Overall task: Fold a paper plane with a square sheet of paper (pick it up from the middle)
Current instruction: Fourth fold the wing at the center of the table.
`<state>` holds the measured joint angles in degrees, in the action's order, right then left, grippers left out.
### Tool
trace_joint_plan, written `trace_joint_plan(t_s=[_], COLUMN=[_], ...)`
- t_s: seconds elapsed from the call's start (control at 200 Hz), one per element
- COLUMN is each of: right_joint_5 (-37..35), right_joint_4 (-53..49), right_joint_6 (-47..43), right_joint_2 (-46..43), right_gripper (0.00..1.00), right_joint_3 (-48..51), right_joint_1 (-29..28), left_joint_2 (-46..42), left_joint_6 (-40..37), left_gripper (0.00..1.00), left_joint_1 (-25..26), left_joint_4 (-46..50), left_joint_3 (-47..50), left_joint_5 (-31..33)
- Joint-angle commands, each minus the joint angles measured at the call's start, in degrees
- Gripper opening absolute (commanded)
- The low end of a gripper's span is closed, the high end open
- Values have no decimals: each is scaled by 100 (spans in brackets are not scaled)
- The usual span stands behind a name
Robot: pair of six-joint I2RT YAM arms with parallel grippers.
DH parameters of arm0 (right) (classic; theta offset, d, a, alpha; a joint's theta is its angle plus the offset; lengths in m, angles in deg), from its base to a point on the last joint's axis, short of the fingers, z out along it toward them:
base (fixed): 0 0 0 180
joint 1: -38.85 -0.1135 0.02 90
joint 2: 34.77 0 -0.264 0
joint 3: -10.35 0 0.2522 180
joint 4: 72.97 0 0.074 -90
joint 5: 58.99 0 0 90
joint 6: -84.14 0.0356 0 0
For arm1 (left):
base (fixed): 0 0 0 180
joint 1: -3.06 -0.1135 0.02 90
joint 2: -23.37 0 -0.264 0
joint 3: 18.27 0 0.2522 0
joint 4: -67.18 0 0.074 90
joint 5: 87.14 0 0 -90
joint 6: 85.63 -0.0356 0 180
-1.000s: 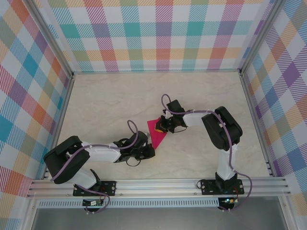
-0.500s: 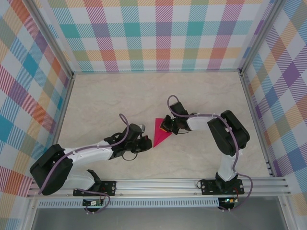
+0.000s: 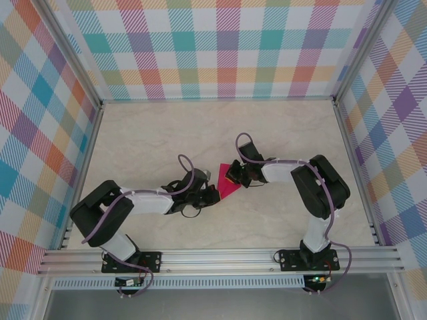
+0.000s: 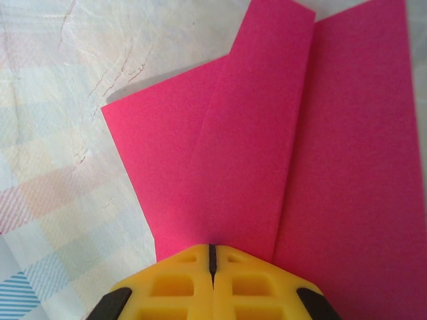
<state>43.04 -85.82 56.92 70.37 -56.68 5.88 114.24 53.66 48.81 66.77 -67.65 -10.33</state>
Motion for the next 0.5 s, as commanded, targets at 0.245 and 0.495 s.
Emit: trace_joint_plan(t_s=[0.245, 0.495], right_joint_5=[-105, -85], right_joint_4=[-416, -428], right_joint_6=[-137, -187], right_joint_2=[35, 67], right_gripper=[1, 1], right_joint_3=[126, 125], right_joint_1=[72, 66], left_joint_2=[181, -184], left_joint_6=[-140, -231], left_gripper=[0, 0], left_joint_1=[-52, -57], left_joint_4=[-115, -95], left_joint_3=[28, -24], left_joint_5=[-38, 145])
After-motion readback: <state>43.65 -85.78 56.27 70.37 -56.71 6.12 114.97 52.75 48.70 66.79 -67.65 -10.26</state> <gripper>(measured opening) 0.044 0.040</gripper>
